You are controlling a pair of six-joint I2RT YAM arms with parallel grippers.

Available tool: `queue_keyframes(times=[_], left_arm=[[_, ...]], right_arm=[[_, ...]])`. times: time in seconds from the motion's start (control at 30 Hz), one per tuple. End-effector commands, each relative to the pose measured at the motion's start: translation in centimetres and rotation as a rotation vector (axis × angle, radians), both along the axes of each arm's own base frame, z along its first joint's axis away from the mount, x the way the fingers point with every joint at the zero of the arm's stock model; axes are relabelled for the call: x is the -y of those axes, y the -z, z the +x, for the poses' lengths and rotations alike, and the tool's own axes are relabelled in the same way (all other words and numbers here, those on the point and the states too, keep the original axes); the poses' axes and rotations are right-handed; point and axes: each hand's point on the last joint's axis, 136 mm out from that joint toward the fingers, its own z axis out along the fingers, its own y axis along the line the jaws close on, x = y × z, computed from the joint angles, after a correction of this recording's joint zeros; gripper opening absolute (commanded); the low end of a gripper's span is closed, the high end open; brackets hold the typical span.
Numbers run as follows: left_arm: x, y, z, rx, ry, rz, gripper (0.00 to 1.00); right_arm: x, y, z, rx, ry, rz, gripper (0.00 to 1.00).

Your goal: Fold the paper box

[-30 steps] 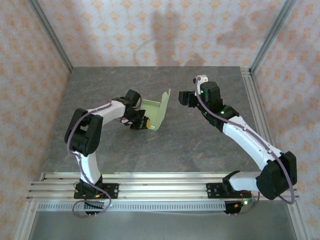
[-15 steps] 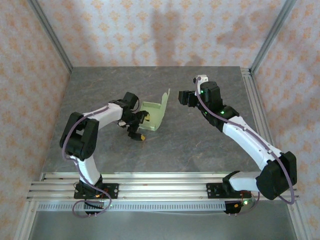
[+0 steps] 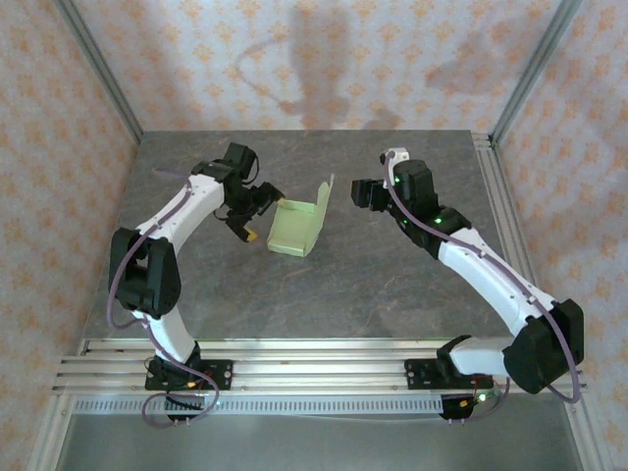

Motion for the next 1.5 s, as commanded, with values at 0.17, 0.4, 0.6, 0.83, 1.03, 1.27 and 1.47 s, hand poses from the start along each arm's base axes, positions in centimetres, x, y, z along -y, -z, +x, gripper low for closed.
queue_keyframes(times=[0.17, 0.4, 0.6, 0.83, 1.03, 1.27, 1.47], left_arm=[[-1.5, 2.3, 3.0, 0.053, 0.151, -0.004, 1.00], [-0.4, 5.1, 4.5, 0.053, 0.096, -0.096, 1.00], [0.7, 7.5, 3.9, 0.015, 0.001, -0.194, 1.00], [1.5, 6.5, 2.9, 0.069, -0.060, -0.262, 1.00], [3.8, 5.7, 2.1, 0.103, -0.116, -0.365, 1.00], [7.2, 5.7, 0.8, 0.096, -0.084, -0.354, 1.00], [10.6, 4.9, -0.6, 0.120, -0.075, -0.348, 1.00]], right_arm=[[2.0, -3.1, -0.8, 0.056, 0.051, -0.040, 0.79], [2.6, -2.7, -1.1, 0.045, 0.077, -0.047, 0.79], [3.3, -4.1, -1.8, 0.082, 0.092, -0.039, 0.79], [3.3, -3.9, -1.8, 0.085, 0.092, -0.037, 0.78], [2.6, -3.5, -1.7, 0.072, 0.072, -0.006, 0.78], [2.6, -3.4, -2.0, 0.067, 0.067, 0.000, 0.78], [3.8, -2.9, -2.0, 0.034, 0.147, 0.017, 0.77]])
